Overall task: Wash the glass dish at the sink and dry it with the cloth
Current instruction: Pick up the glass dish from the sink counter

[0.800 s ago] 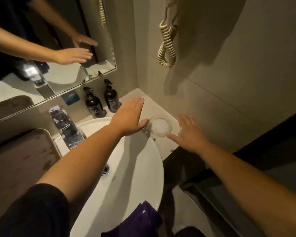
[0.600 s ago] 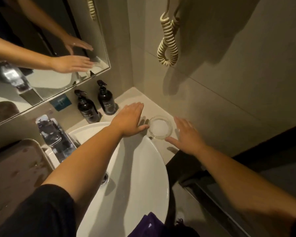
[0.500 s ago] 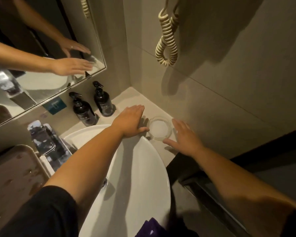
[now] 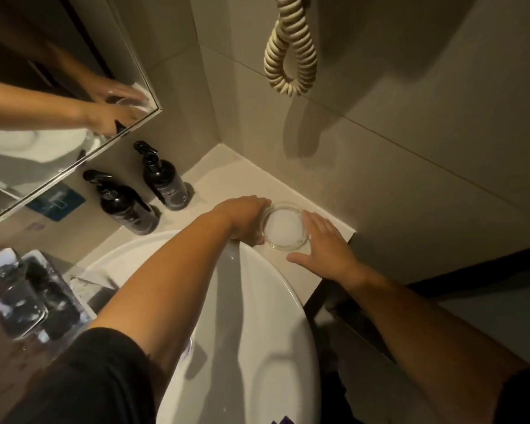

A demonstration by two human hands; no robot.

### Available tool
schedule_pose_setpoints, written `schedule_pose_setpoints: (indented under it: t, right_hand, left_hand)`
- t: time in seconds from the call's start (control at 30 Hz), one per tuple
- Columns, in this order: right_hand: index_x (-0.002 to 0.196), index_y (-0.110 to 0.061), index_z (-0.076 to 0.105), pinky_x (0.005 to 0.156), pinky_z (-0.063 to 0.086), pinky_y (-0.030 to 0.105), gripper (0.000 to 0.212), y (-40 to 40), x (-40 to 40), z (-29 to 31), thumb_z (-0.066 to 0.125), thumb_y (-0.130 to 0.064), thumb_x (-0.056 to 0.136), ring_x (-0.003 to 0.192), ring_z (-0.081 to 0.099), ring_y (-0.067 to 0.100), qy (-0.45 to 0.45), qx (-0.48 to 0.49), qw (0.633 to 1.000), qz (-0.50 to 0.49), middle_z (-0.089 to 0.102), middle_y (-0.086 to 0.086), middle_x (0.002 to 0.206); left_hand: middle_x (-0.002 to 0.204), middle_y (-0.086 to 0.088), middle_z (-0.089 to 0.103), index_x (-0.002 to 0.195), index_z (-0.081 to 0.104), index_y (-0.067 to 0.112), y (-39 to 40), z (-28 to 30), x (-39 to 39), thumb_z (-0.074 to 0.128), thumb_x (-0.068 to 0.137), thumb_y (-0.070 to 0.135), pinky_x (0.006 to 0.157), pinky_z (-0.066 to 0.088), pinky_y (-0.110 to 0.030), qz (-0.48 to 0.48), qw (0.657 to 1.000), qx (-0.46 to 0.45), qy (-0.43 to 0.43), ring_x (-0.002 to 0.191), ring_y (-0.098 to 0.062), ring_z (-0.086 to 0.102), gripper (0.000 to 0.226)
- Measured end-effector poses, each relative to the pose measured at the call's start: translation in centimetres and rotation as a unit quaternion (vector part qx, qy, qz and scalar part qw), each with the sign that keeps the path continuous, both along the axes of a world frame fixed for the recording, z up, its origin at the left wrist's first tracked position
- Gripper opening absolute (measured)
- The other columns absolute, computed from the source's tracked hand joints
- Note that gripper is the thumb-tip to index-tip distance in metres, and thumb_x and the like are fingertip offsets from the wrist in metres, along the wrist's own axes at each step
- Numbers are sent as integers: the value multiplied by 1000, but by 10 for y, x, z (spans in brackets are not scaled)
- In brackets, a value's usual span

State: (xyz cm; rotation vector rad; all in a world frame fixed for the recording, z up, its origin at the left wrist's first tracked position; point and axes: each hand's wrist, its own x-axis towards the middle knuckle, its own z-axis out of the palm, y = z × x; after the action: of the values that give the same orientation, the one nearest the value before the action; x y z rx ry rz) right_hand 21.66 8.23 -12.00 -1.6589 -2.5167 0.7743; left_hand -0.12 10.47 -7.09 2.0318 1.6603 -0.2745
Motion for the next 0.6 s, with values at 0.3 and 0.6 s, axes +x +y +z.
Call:
schedule_pose_setpoints:
  t: [0.3, 0.6]
  right_hand:
    - [156, -17, 12, 121, 19, 36, 101, 10, -5, 1, 72, -50, 81, 148, 19, 22, 40, -22, 999, -28, 23, 4, 161]
    - [155, -20, 16, 112, 30, 35, 104, 21, 0, 35, 77, -46, 76, 143, 29, 23, 56, -15, 998, -16, 27, 4, 159]
  left_hand:
    - [115, 1, 65, 119, 55, 25, 0, -4, 2, 79, 73, 31, 86, 50, -38, 21, 999, 1, -33, 100, -25, 62, 52]
    - [143, -6, 53, 151, 31, 19, -10, 12, -2, 77, 79, 24, 104, 40, -34, 81, 991, 7, -105, 127, -29, 52, 86]
